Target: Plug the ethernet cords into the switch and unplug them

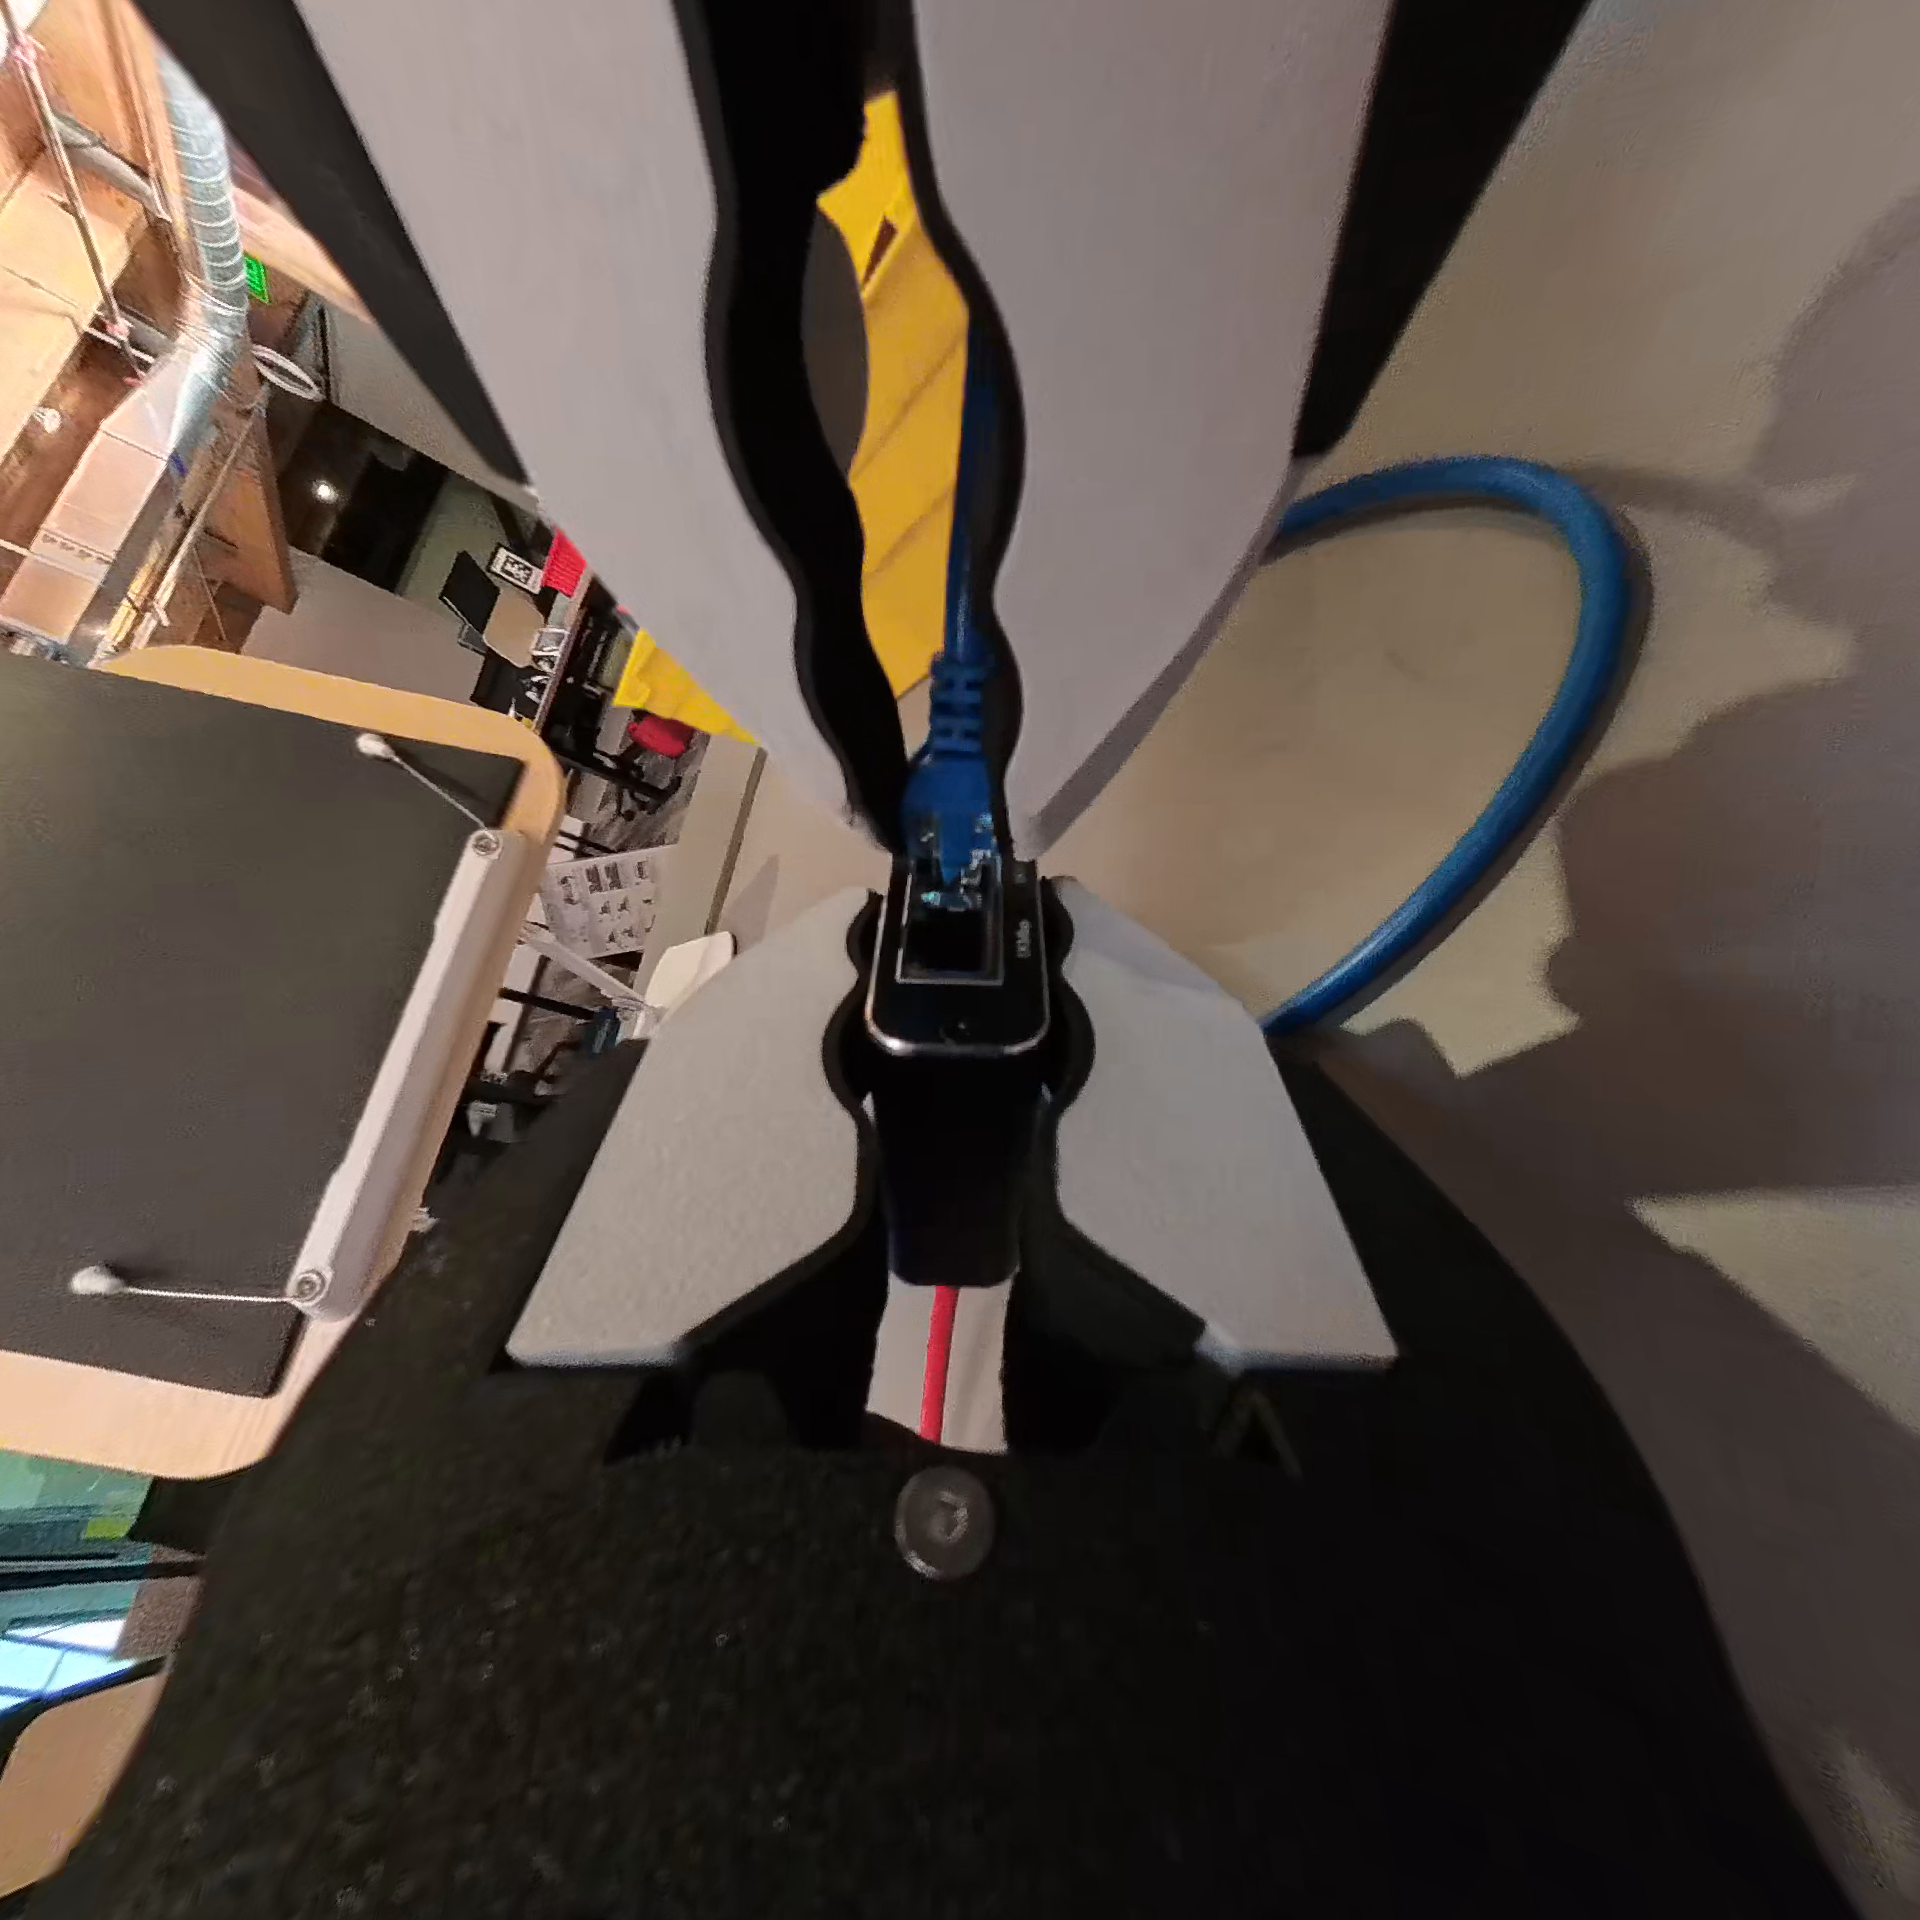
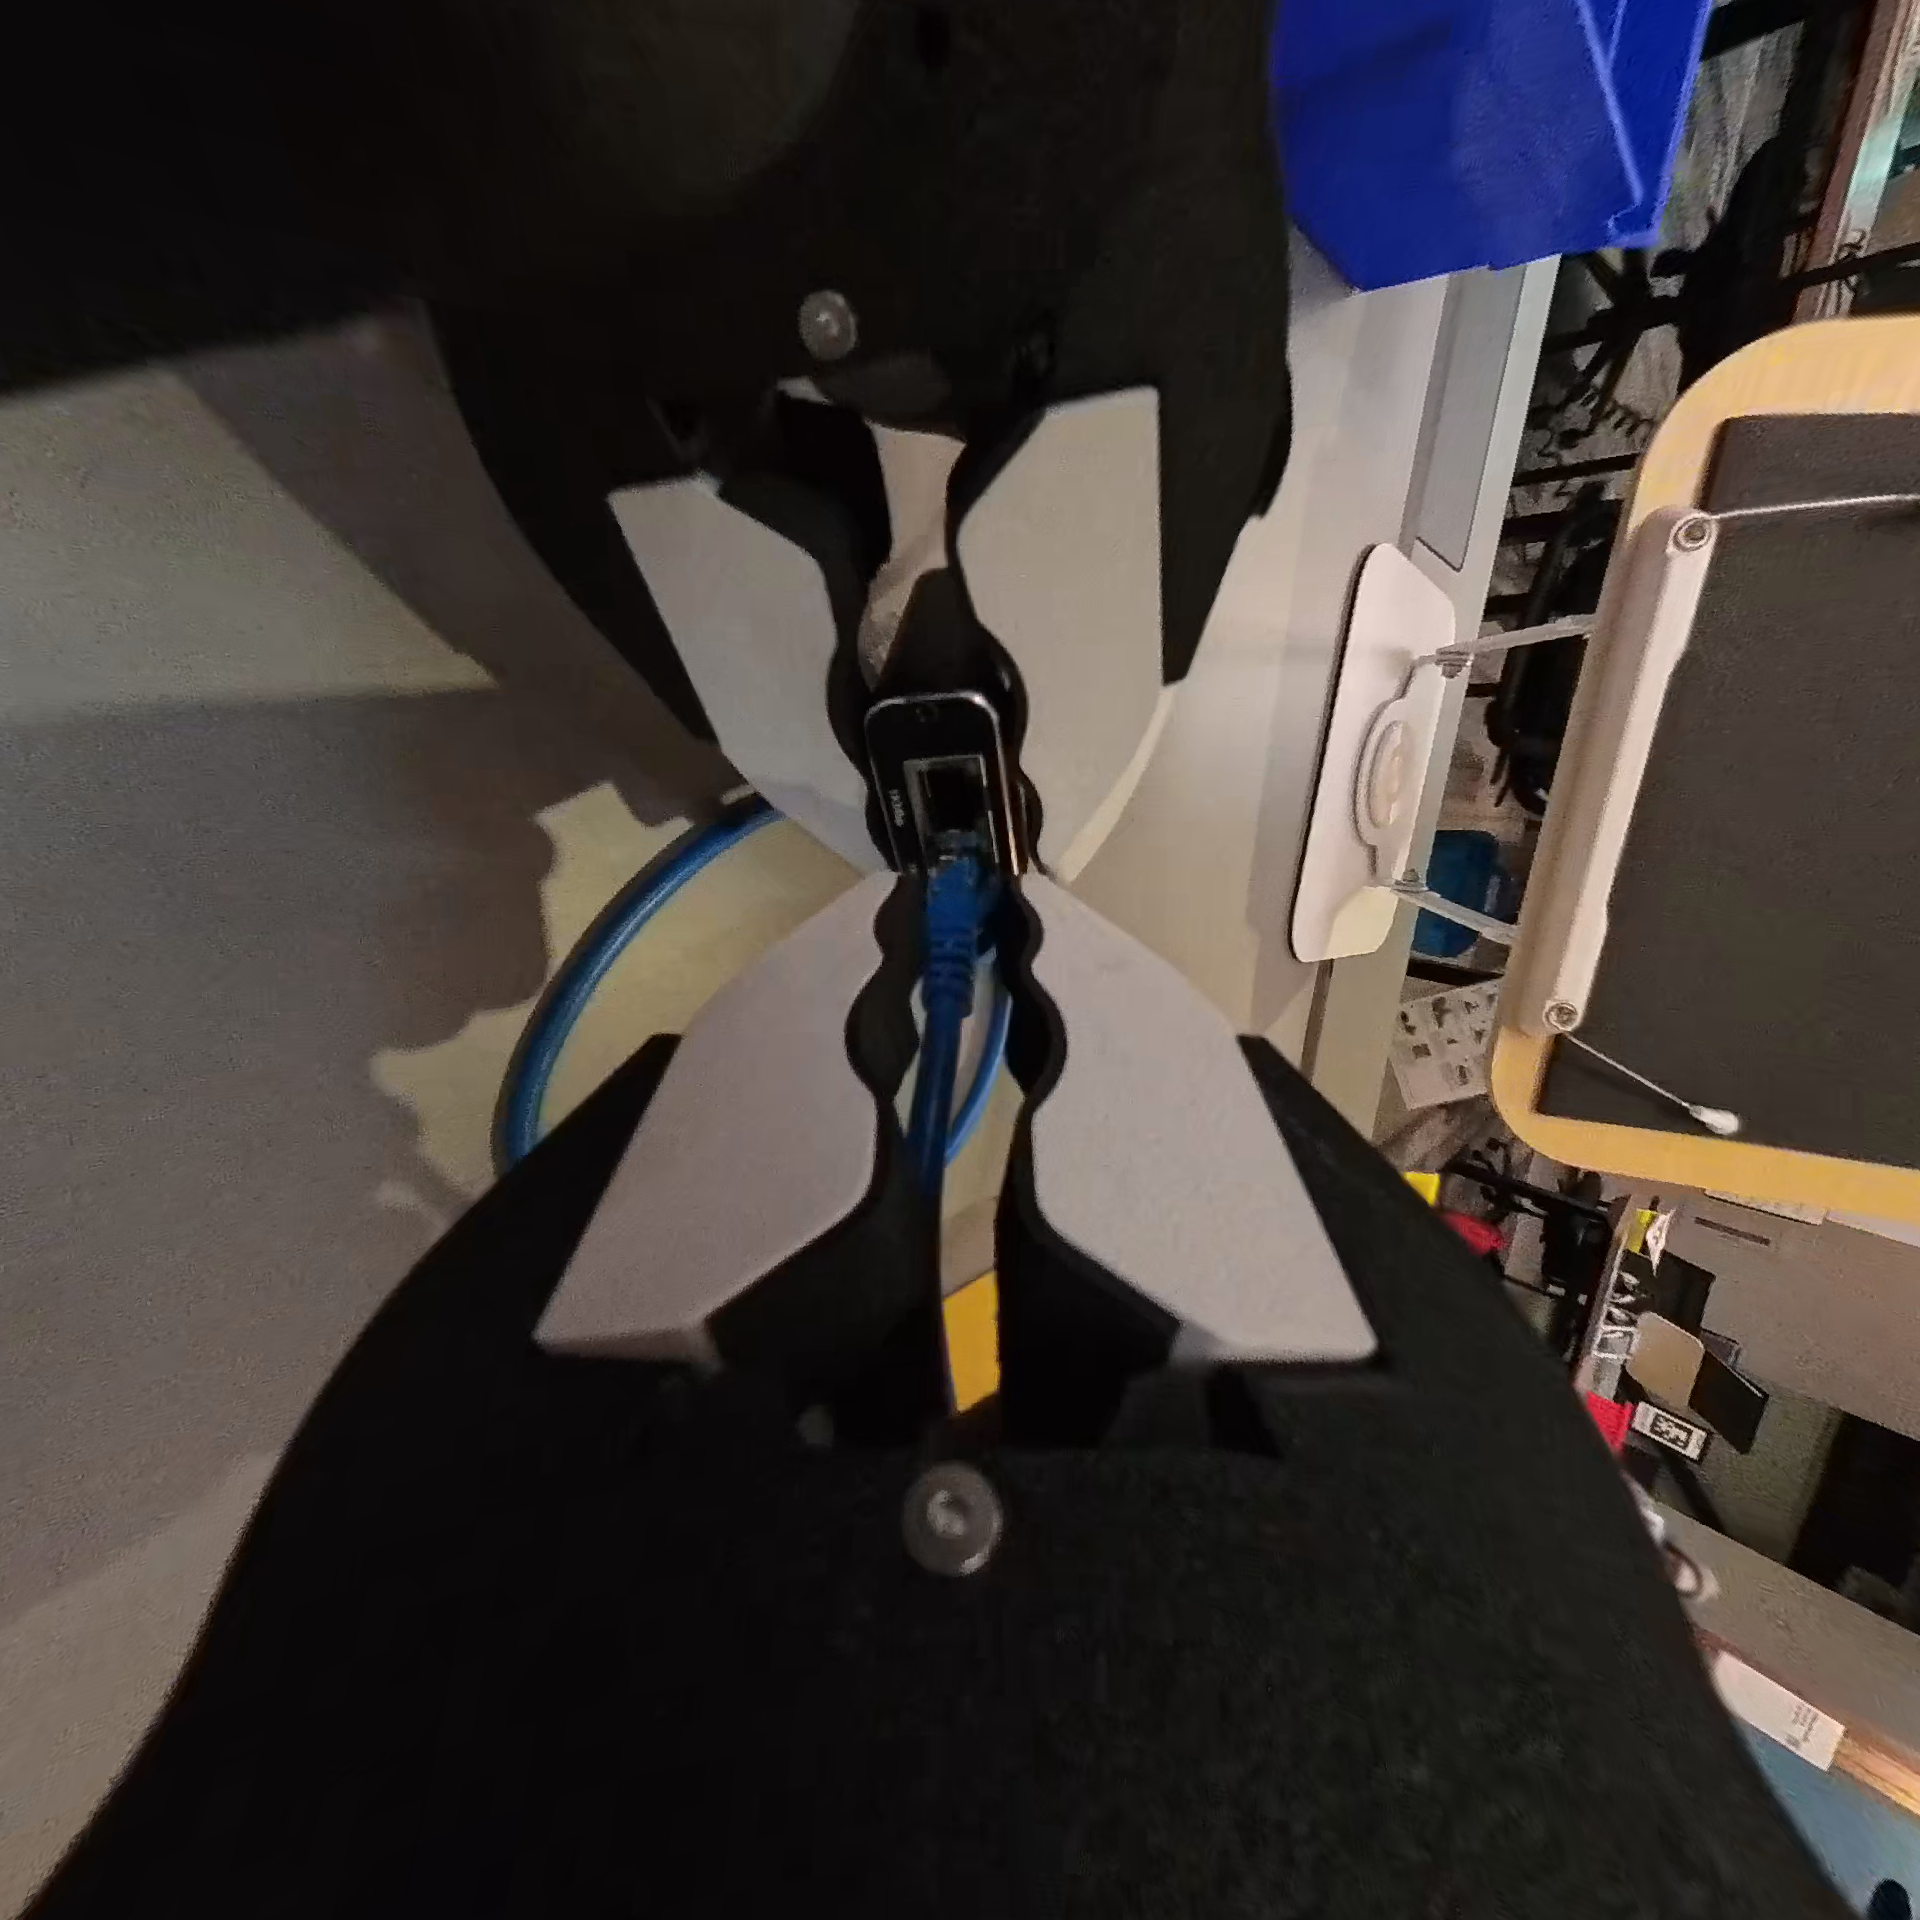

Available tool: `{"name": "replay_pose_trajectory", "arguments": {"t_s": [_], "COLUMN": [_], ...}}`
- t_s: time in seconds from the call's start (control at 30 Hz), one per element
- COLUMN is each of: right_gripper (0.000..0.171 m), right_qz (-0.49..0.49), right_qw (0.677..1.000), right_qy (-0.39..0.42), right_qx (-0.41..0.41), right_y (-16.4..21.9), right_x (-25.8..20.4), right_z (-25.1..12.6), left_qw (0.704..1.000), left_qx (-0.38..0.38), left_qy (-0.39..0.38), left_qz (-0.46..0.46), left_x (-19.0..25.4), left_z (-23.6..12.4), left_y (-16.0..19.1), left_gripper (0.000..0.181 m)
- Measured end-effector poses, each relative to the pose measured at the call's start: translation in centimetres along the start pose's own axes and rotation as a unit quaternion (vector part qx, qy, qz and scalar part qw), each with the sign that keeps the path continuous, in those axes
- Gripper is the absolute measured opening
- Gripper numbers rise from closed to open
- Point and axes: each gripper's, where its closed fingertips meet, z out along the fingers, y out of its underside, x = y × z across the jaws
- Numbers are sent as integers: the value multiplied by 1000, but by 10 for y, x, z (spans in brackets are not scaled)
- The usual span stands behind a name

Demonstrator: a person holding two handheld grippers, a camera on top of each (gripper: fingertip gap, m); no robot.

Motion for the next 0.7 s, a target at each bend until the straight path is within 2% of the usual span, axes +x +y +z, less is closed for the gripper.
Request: {"name": "replay_pose_trajectory", "arguments": {"t_s": [0.33, 0.43, 0.53, 0.57, 0.6, 0.67, 0.7], "right_gripper": [14, 16, 26, 26, 30, 36, 38], "right_qz": [28, 79, 205, 284, 374, 531, 592], "right_qw": [1000, 996, 977, 955, 919, 818, 756], "right_qy": [0, 15, -16, -39, -87, -194, -250], "right_qx": [12, 37, 62, 78, 92, 109, 122], "right_y": [1, -2, -5, -4, -5, -4, -7], "right_x": [-7, 0, 13, 20, 22, 20, 18], "right_z": [4, 2, -15, -21, -25, -26, -26], "left_qw": [1000, 999, 995, 992, 987, 978, 972], "left_qx": [-23, -11, -22, -17, -11, 6, 13], "left_qy": [-9, -30, -75, -96, -121, -159, -174], "left_qz": [12, 20, 68, 83, 102, 138, 156], "left_x": [5, -3, -12, -18, -24, -30, -31], "left_z": [2, 1, -2, -4, -7, -15, -19], "left_y": [3, 4, 11, 8, 4, -7, -12], "left_gripper": [26, 27, 26, 26, 26, 26, 26]}}
